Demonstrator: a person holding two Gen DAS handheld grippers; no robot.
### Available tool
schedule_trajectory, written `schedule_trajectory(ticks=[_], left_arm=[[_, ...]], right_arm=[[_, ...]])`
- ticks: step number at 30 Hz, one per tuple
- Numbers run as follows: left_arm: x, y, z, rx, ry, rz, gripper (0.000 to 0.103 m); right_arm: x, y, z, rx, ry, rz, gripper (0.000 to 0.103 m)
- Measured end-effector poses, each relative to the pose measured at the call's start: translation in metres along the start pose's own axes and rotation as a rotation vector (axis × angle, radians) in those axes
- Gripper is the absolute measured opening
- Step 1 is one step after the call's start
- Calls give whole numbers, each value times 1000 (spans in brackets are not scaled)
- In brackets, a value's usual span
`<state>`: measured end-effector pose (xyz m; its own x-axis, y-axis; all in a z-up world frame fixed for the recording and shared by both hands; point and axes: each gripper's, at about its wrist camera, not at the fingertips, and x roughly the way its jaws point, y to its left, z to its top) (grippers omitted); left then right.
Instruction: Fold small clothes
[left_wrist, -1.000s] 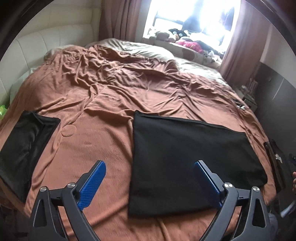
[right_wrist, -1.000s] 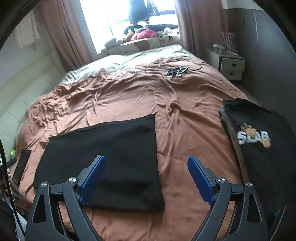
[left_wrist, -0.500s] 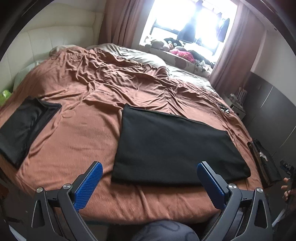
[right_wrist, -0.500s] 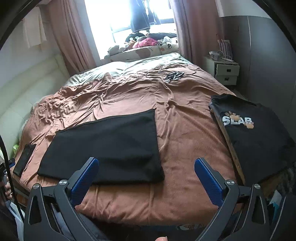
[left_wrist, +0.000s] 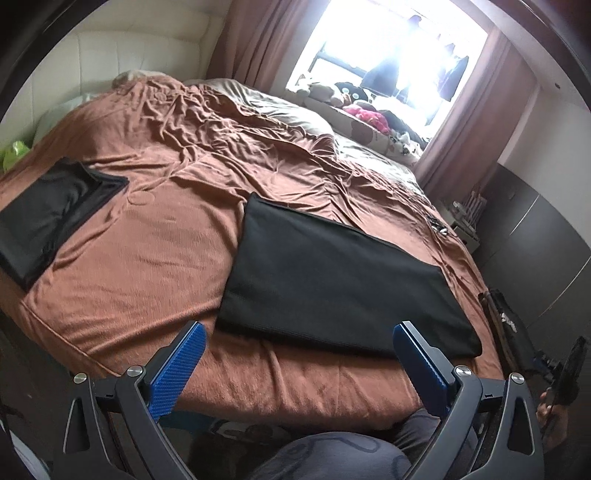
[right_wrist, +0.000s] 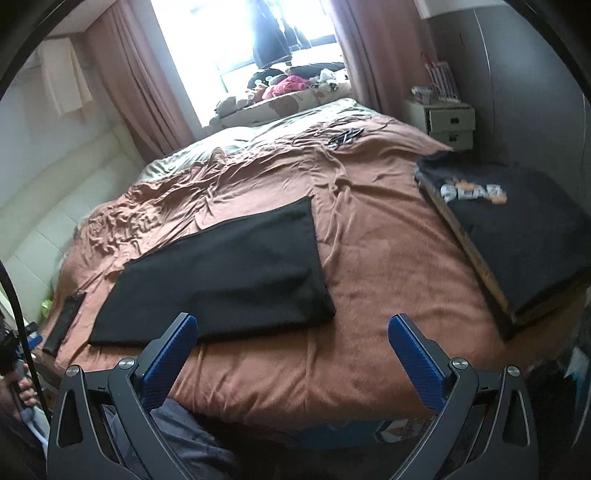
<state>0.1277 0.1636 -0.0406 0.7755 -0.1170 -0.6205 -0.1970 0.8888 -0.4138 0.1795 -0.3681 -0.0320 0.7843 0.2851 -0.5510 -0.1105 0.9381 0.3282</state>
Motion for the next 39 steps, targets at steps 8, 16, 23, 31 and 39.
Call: schedule_trajectory(ticks=[8, 16, 23, 31, 39], left_arm=[[18, 14, -11, -68, 37, -30, 84], [49, 26, -20, -140, 82, -43, 67], [77, 48, -25, -217, 115, -31, 61], [114, 65, -26, -278, 177, -27, 59], [137, 77, -27, -359, 207, -32, 59]], right_arm=[[16, -15, -12, 89, 36, 8, 86], [46, -19, -13, 168, 88, 30, 64], [79, -18, -11, 198, 134, 39, 63], [122, -19, -9, 256, 197, 63, 57], [152, -20, -8, 286, 228, 76, 56]])
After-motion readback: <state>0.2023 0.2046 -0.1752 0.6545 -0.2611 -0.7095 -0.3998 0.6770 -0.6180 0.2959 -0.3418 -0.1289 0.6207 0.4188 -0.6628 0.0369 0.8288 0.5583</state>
